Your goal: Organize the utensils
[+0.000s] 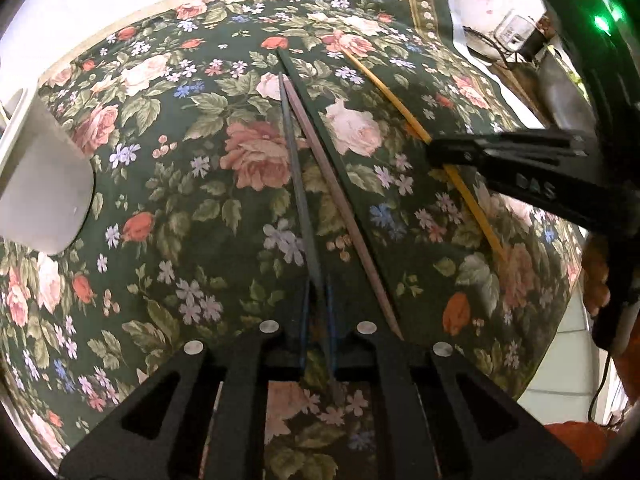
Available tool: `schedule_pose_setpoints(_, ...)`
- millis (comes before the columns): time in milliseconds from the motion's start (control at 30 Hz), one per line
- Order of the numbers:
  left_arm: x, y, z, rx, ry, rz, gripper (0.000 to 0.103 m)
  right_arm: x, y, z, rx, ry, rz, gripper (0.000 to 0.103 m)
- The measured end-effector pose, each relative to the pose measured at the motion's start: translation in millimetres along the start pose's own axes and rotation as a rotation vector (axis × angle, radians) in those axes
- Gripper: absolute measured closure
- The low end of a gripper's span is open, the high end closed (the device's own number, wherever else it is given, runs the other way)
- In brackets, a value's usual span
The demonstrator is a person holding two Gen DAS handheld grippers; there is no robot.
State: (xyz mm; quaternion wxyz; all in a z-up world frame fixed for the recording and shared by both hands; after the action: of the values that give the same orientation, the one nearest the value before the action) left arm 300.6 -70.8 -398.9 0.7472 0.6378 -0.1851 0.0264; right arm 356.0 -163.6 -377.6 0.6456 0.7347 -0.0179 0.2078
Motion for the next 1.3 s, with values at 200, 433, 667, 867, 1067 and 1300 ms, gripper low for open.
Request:
schedule_pose_setpoints(200, 36, -11, -11, 0.007, 0.044, 0.001, 0.091, -1, 3, 11, 0.032, -0.043, -0.011, 0.099)
schedule_pose_setpoints(433, 68, -27, -8, -0.019, 0.046, -0.026, 0.091, 8, 1, 13, 0.030, -0.050, -0.014, 0.095)
schedule_pose_setpoints(667, 76, -33, 1, -0.025, 0.031, -0.068, 0.091, 20, -6, 21, 0.055, -0.079, -0.030, 0.095)
schedule_pose_setpoints(867, 87, -39, 15, -0.035, 0.021, -0.083, 0.096, 28, -9, 22, 0.102, -0.108, -0.018, 0.095)
schedule_pose_setpoints(1067, 92, -42, 22, -0.028, -0.001, -0.083, 0.098, 35, -10, 20, 0.120, -0.127, -0.011, 0.098)
schedule_pose_setpoints(1300, 86, -30, 6, -0.024, 0.067, -0.053, 0.100, 33, 7, 24, 0.154, -0.163, 0.023, 0.098)
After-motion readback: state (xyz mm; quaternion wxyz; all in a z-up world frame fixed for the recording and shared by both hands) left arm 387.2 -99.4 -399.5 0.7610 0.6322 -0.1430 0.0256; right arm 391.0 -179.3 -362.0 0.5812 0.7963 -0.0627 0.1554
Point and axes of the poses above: each gripper's, at about its wrist camera, not at the fingertips, and y roughly against the way its jaws point, z to its right, x to its top, the point moved 8 cm from there along -y, roughly the way its jaws point, and after that the axes turned 4 degrees about x, right-handed, at the moved point
